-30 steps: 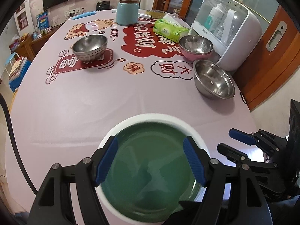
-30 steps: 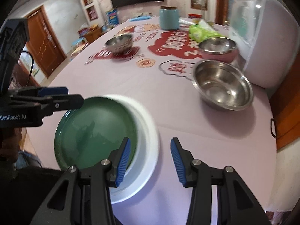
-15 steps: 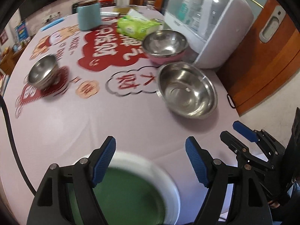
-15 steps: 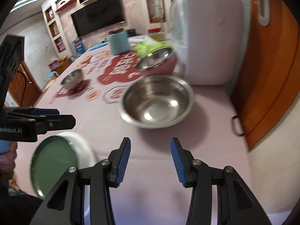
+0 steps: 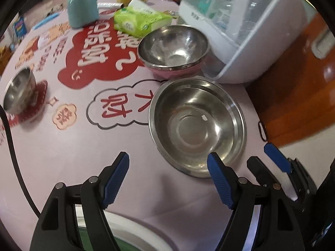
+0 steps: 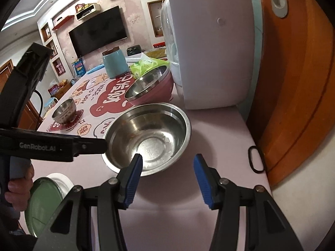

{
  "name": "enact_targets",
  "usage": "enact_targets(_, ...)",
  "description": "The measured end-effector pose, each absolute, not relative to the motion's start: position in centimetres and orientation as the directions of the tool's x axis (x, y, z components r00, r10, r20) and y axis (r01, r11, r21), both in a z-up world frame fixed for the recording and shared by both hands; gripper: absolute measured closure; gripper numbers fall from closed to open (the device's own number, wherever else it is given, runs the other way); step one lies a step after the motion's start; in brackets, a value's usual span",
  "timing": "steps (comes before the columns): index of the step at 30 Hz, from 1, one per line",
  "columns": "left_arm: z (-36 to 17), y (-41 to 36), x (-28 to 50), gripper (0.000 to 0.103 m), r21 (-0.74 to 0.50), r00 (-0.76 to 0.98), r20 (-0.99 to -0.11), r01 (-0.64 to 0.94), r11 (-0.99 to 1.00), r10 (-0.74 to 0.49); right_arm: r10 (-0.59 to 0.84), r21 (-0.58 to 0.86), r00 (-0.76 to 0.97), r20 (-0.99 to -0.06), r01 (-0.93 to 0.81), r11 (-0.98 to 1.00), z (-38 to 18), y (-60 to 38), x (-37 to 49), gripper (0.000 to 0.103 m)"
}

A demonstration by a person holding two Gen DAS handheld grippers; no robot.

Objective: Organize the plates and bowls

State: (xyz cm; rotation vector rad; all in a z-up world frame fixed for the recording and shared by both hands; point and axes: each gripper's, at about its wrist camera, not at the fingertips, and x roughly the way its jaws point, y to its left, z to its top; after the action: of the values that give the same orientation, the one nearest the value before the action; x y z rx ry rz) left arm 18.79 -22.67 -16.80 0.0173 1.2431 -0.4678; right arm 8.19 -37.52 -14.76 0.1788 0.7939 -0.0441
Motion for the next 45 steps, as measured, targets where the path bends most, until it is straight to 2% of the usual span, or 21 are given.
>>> enact_targets(5,-18.5,-22.5,19.5,0.027,-0.286,0.205,-0.911,0.307,0.908,-0.357,0.027,0.150,0.704,-0.710,0.114,0.982,-15.4,-37.7,8.9,0.052)
enact_targets(10,-19.5,-22.5,19.9,0.032,-0.299,0.200,-0.909,0.301,0.906,-0.366,0.019,0.150,0.695,-0.719,0.129,0.980,-16.2,-38.0,9.6,0.052)
enact_targets(17,-20.3,-22.5,20.1,0.060,-0.329,0.201,-0.897,0.290,0.899,-0.393,0.009,0.130,0.683,-0.730,0.126,0.983,-16.8,-38.2,10.1,0.054)
enact_targets(19,-20.4,-22.6,20.2,0.061,-0.331,0.205,-0.894,0.297,0.896,-0.398,0.012,0.128,0.681,-0.732,0.120,0.984,-16.9,-38.1,10.3,0.060)
enact_targets(24,-20.5,-23.1,20.5,0.076,-0.335,0.203,-0.890,0.315,0.888,-0.408,0.017,0.122,0.672,-0.741,0.110,0.986,-17.2,-37.9,10.5,0.072)
enact_targets(28,-20.5,-23.2,20.6,0.082,-0.318,0.214,-0.895,0.308,0.896,-0.392,0.016,0.121,0.672,-0.740,0.111,0.986,-17.1,-37.9,10.5,0.072)
enact_targets(45,-19.9,-23.0,19.2,0.083,-0.301,0.222,-0.897,0.328,0.895,-0.383,0.046,0.161,0.687,-0.725,0.105,0.981,-16.4,-38.3,8.8,0.076)
